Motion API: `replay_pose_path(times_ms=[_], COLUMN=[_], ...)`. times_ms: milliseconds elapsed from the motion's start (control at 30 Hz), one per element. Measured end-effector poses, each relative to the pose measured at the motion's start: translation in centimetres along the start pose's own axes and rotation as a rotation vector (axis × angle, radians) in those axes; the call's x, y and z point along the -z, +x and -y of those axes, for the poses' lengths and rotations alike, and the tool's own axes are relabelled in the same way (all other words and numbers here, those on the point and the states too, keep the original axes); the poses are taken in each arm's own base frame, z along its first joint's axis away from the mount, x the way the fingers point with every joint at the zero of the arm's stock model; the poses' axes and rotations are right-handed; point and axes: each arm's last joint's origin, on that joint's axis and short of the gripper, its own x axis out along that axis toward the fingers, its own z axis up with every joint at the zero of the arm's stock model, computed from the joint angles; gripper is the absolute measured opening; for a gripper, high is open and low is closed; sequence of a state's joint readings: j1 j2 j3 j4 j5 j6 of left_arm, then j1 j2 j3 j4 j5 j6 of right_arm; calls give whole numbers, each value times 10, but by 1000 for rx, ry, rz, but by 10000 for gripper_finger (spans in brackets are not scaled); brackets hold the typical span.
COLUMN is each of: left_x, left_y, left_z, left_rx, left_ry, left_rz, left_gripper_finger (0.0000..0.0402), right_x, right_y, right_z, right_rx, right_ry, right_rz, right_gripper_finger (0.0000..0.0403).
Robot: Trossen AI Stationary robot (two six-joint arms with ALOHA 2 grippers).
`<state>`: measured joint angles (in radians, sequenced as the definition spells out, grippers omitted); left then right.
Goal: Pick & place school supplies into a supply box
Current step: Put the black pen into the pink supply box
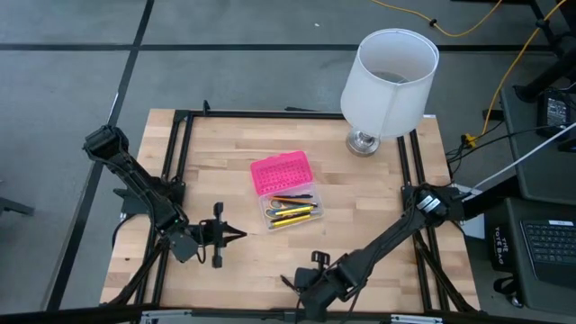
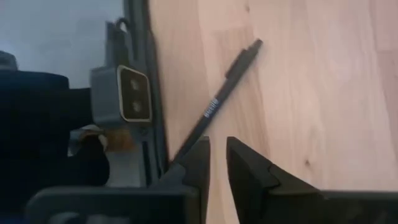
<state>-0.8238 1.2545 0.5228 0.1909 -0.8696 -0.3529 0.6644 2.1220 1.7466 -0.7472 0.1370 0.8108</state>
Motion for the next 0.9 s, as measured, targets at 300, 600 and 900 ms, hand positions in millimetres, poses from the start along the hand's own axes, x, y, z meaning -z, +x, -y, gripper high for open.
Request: replay_pose_path(times_ms=[300, 600, 900], left_x=[0, 0, 0], left_y=[0, 0, 0], left_z=[0, 0, 0], left_rx=[0, 0, -1], left_ry=[0, 1, 2], left_rz=[0, -1, -2], left_gripper_finger=[1, 6, 1], right_x=[-5, 2, 8], right_y=[3, 26, 48], right_z=[-5, -2, 1], right_rx=[-51, 4, 50], right_ry=[9, -2, -13], right_rz=[50, 16, -11], right_gripper_finger=[112, 148, 149])
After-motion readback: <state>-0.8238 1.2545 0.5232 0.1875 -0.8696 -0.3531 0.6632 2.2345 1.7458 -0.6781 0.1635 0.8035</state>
